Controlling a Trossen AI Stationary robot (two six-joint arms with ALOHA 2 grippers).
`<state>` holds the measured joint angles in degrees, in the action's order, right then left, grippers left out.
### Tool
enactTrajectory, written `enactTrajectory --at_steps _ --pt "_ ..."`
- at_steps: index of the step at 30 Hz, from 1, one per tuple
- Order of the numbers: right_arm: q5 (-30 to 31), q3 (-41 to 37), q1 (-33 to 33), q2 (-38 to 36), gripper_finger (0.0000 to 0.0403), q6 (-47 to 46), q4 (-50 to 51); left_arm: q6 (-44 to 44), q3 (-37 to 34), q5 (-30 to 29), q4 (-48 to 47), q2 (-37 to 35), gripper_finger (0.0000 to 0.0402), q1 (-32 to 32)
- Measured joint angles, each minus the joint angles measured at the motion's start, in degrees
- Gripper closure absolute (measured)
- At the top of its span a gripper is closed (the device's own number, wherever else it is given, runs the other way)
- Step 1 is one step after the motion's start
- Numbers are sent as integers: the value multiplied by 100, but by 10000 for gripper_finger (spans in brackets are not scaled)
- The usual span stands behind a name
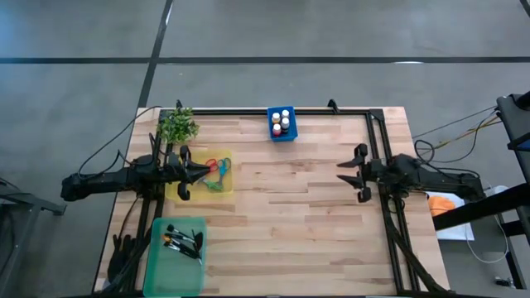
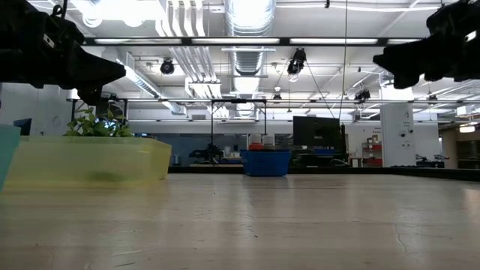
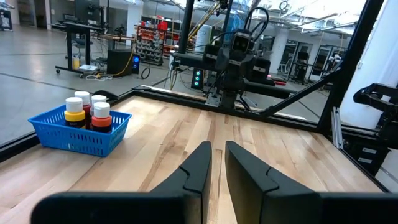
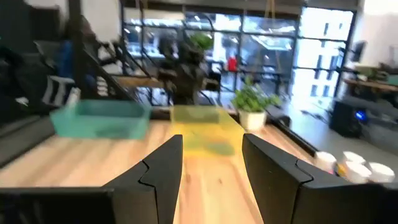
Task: Pick & Place Paint Supplies
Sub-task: Return to Home Position
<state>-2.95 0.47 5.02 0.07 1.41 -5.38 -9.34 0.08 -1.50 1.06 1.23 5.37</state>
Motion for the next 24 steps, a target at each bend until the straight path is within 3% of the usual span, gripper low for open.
enactTrajectory --at_steps 4,11,24 --pt "164 0 0 -6 236 -74 302 0 0 0 0 2 344 0" --pt "161 0 0 -1 236 -1023 466 0 0 0 0 2 344 0" --pt "158 0 0 14 236 -1027 467 -2 0 1 0 4 344 -2"
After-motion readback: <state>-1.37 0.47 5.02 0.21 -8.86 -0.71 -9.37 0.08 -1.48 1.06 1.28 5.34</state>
